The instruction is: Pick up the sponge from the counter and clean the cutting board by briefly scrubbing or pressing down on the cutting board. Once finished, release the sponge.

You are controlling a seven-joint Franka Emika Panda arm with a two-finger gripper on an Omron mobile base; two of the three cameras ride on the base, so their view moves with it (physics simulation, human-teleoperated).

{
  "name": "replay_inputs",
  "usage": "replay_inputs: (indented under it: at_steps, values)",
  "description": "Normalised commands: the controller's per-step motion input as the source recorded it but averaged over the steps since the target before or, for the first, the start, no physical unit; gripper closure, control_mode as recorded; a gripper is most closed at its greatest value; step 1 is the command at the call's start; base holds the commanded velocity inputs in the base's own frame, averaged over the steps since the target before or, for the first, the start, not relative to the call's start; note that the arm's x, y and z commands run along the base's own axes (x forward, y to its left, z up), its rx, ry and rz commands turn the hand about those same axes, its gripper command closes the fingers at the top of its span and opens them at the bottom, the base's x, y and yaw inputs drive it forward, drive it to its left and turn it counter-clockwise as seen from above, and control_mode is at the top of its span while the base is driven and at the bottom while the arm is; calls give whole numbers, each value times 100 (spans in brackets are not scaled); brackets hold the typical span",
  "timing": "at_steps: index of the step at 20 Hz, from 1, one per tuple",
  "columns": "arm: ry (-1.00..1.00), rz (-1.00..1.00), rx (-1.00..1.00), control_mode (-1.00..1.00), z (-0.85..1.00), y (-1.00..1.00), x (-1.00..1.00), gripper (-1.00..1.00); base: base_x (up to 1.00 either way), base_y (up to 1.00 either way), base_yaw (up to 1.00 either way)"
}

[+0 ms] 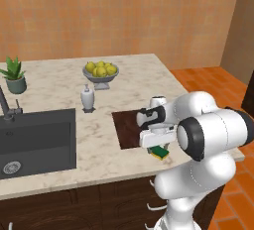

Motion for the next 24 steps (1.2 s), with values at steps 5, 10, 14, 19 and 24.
replay_inputs:
  at_steps: [5, 10, 14, 19, 24]
  values:
    - [0, 1, 0, -100, -19, 0, 0, -100, 0, 0, 0]
    - [-6, 3, 0, -100, -37, 0, 0, -100, 0, 0, 0]
    - [-20, 6, 0, -100, -34, 0, -1, -100, 0, 0, 0]
    - [-19, 7, 0, -100, -32, 0, -1, -100, 0, 0, 0]
    - [-6, 5, 0, -100, -23, 0, 0, -100, 0, 0, 0]
